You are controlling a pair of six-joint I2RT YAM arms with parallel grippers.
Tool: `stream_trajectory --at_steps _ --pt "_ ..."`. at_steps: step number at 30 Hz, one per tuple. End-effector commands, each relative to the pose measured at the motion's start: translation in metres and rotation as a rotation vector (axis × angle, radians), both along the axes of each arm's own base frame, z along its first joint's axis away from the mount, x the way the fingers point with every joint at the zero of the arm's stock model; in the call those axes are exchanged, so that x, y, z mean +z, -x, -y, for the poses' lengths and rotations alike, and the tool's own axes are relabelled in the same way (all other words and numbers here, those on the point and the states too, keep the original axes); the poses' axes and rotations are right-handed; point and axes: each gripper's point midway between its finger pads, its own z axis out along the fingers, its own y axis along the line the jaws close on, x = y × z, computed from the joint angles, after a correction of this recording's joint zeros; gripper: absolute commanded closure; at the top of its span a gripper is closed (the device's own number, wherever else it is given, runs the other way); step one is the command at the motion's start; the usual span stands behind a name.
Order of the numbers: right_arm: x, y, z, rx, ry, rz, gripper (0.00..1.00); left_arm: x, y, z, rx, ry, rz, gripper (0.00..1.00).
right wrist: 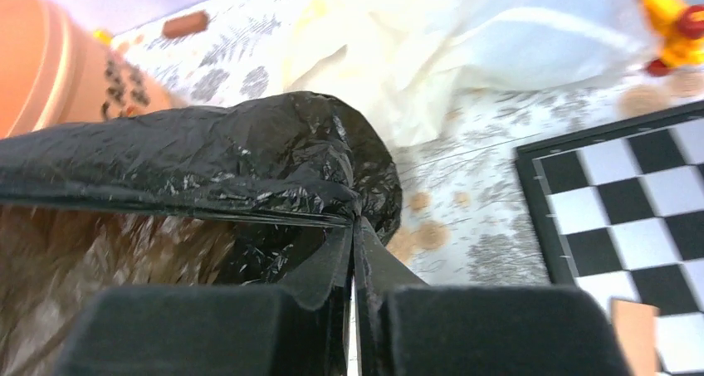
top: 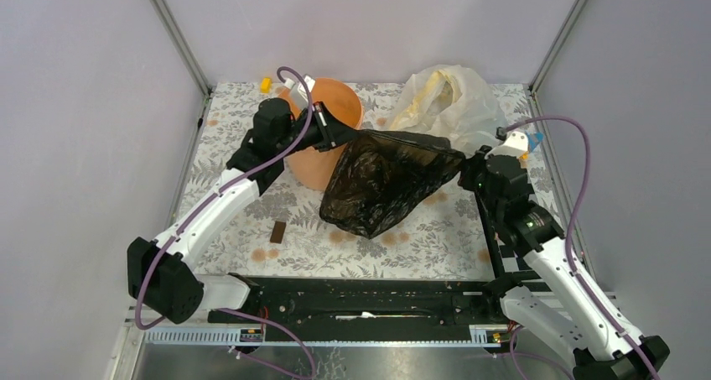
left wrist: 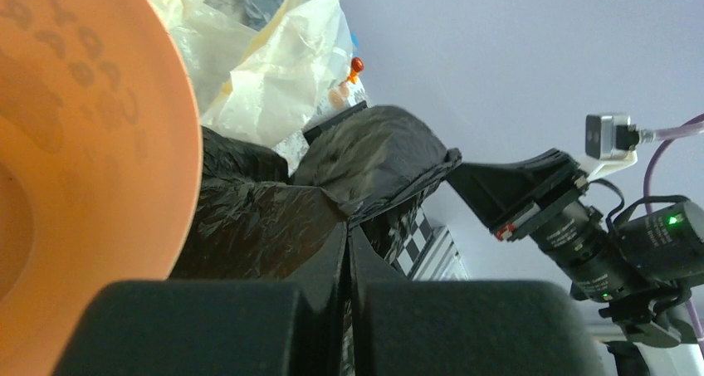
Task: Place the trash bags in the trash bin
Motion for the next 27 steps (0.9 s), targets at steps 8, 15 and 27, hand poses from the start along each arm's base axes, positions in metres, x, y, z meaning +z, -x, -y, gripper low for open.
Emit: stream_trajectory --at_steps 8,15,27 --pt "0.007 0.026 0.016 0.025 0.086 -0.004 0.19 0.021 0.016 0.064 -0.137 0.047 0.079 1.00" --pt "0.047 0.041 -0.012 0.236 0.041 0.155 0.07 0.020 -0.017 0.082 -0.099 0.007 0.057 1.00" --pt "0.010 0.006 -0.085 0.431 -0.124 0.166 1.00 0.015 -0.041 0.095 -0.065 0.030 0.030 1.00"
